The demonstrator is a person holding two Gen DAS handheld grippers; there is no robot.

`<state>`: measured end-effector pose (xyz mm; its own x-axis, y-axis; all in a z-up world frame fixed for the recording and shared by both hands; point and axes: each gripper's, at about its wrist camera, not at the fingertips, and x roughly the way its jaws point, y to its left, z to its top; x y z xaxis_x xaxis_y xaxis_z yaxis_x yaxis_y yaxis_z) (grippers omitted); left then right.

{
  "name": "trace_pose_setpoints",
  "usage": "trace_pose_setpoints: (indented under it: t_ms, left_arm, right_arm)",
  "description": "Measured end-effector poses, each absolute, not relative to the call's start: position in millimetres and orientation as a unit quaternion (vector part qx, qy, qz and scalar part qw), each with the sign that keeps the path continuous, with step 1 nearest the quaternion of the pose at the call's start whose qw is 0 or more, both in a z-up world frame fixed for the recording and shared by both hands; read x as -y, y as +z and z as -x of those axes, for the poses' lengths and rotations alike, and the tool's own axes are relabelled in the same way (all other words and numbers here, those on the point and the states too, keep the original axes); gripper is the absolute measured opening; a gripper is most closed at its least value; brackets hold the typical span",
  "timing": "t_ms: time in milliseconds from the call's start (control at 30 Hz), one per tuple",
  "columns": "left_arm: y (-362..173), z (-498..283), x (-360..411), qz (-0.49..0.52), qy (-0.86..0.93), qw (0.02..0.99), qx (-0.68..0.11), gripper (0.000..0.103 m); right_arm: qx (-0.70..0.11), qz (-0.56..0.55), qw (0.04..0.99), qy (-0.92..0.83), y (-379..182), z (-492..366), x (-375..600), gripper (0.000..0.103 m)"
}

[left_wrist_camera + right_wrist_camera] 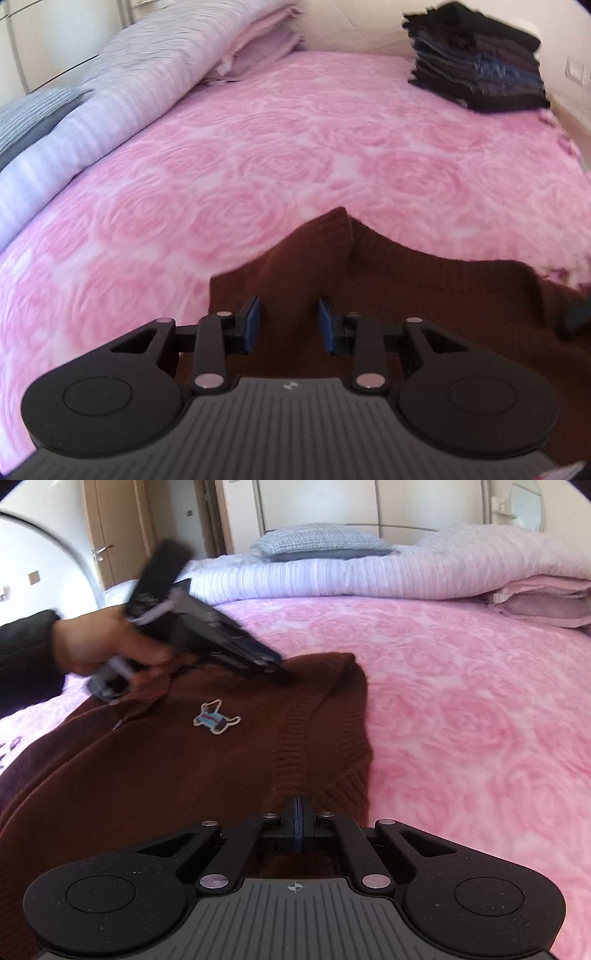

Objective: Fold clothes

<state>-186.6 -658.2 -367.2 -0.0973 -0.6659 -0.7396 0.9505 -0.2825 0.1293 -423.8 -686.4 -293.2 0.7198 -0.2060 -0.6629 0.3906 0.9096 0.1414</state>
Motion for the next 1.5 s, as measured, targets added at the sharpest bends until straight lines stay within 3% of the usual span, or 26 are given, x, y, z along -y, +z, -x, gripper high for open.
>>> trace_pose_setpoints:
  t_ms: [133,167,200,267,533,567,600,633,667,933,1000,1033,1067,1100,1167,1267,1500]
  left_arm:
    - [-375.9,195.9,677.6,-0.387,-0.720,0.548,-0.176,0.029]
    - [-377.1,198.1,680.8,-0.392,-0.722,0.545,-0.170,0.029]
    - [-376.8,198.9,681.8,-0.394,-0.722,0.545,-0.165,0.030]
    - [-375.1,199.0,683.3,-0.395,-0.721,0.547,-0.156,0.031]
    - [-379.8,204.0,698.7,-0.416,-0.722,0.531,-0.153,0.031]
    - [-380.7,206.4,699.3,-0.420,-0.724,0.526,-0.150,0.021]
    - [-381.6,208.9,700.0,-0.424,-0.726,0.522,-0.148,0.008]
    - [-381.1,211.3,699.5,-0.424,-0.728,0.518,-0.149,0.004]
    - [-378.5,212.3,698.5,-0.419,-0.730,0.518,-0.150,0.003]
    - [-335.4,190.1,714.6,-0.240,-0.753,0.571,-0.222,0.004]
    - [-338.3,191.6,724.4,-0.243,-0.744,0.574,-0.240,0.015]
    - [-339.5,191.1,725.9,-0.245,-0.741,0.575,-0.246,0.015]
    - [-339.8,190.2,724.5,-0.248,-0.738,0.577,-0.249,0.017]
    - [-339.2,188.6,721.3,-0.252,-0.735,0.577,-0.251,0.018]
    - [-333.4,178.5,707.9,-0.248,-0.733,0.580,-0.254,0.022]
    - [-318.6,153.0,676.5,-0.237,-0.718,0.602,-0.256,0.028]
    - [-308.7,71.7,593.2,-0.256,-0.638,0.675,-0.268,0.030]
  right_arm:
    - [-0.332,-0.103,0.922,-0.172,-295.2,416.6,683.1,0.001]
    - [-0.329,-0.088,0.923,-0.180,-294.7,416.1,680.8,0.011]
    - [-0.326,-0.072,0.924,-0.187,-293.6,416.7,677.6,0.039]
    - [-0.317,-0.084,0.926,-0.188,-290.5,420.4,678.4,0.067]
    - [-0.351,-0.126,0.916,-0.149,-297.0,401.1,676.9,0.067]
    - [-0.358,-0.124,0.913,-0.149,-301.2,397.2,676.2,0.064]
    - [-0.363,-0.121,0.912,-0.151,-304.3,395.5,676.4,0.052]
    - [-0.367,-0.115,0.911,-0.151,-306.4,395.4,677.3,0.012]
    - [-0.372,-0.109,0.909,-0.151,-308.4,395.2,678.3,0.004]
    - [-0.356,-0.070,0.903,-0.230,-270.9,439.9,731.2,0.003]
    - [-0.371,-0.075,0.893,-0.245,-275.5,443.5,746.6,0.003]
    - [-0.378,-0.082,0.889,-0.244,-279.0,444.3,750.9,0.004]
    - [-0.383,-0.085,0.887,-0.244,-281.6,445.4,751.9,0.015]
    - [-0.381,-0.079,0.886,-0.253,-282.0,448.1,749.5,0.041]
    - [-0.361,-0.074,0.889,-0.273,-277.1,458.1,743.0,0.077]
    - [-0.328,-0.087,0.895,-0.290,-268.4,474.6,735.2,0.077]
    - [-0.306,-0.107,0.918,-0.228,-249.9,455.9,749.2,0.077]
